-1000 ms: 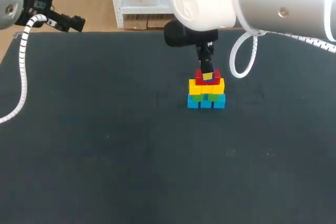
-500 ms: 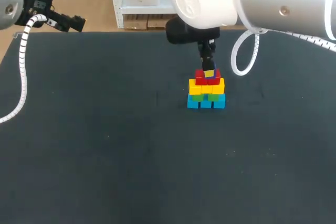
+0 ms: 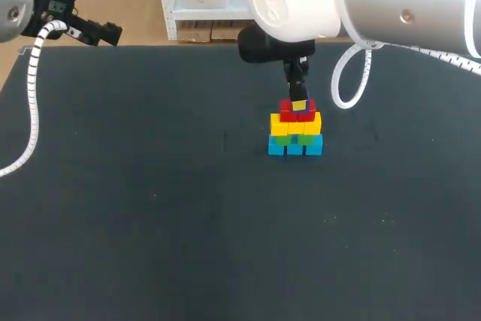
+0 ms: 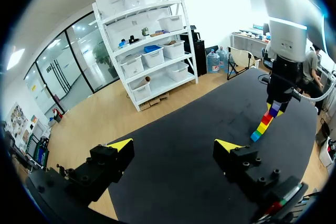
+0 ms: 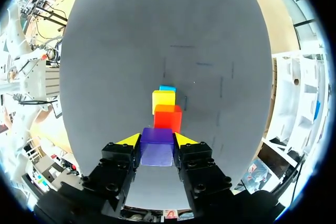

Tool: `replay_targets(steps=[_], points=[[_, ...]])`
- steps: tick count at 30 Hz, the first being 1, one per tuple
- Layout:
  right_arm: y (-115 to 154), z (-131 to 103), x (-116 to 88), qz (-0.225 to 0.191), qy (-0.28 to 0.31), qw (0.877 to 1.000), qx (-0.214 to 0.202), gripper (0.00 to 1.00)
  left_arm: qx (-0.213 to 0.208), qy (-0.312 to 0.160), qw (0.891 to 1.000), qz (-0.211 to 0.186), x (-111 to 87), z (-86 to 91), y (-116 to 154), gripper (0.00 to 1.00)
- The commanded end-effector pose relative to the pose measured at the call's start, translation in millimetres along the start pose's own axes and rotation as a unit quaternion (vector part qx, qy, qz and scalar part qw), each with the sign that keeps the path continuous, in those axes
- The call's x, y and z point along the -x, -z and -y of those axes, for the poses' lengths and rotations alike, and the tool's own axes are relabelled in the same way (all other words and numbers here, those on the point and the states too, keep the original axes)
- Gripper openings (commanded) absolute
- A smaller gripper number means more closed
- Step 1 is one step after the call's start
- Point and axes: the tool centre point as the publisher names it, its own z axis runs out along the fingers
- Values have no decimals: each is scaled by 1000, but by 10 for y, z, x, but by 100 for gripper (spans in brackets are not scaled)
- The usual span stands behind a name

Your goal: Place the blue cubes, place green cubes on the blue cubes, place the yellow cubes on the green cubes, then place the red cubes on the yellow cubes, and place purple cube on the red cubes.

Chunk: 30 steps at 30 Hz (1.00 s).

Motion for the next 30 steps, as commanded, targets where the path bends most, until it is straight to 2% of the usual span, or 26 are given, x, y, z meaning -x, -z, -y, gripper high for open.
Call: replay_targets(steps=[1, 6, 10, 17, 23, 24, 25, 27, 29, 30], points=[[-8, 19, -3, 0, 0, 1000, 2, 13, -2, 0, 1000, 1, -1, -10, -10, 100], [-11, 20, -2, -1, 2, 1000, 1, 26, -2, 0, 1000, 1, -1, -10, -10, 100], [-12, 21, 0, 0, 3, 1000, 2, 45, -2, 0, 1000, 1, -1, -10, -10, 100], [-8, 22, 5, 2, 3, 1000, 1, 99, -2, 0, 1000, 1, -1, -10, -10, 100], [3, 47, -24, -3, -4, 1000, -10, 100, -2, 0, 1000, 1, -1, -10, -10, 100], [1, 55, -34, -5, -7, 1000, -12, 96, -2, 0, 1000, 1, -1, -10, -10, 100], [-2, 62, -42, -7, -9, 1000, -13, 92, -2, 0, 1000, 1, -1, -10, -10, 100], [-4, 72, -55, -8, -13, 1000, -16, 75, -2, 0, 1000, 1, -1, -10, -10, 100], [-4, 77, -61, -7, -14, 1000, -17, 52, -2, 0, 1000, 1, -1, -10, -10, 100], [-4, 78, -63, -8, -15, 1000, -17, 49, -2, 0, 1000, 1, -1, -10, -10, 100]])
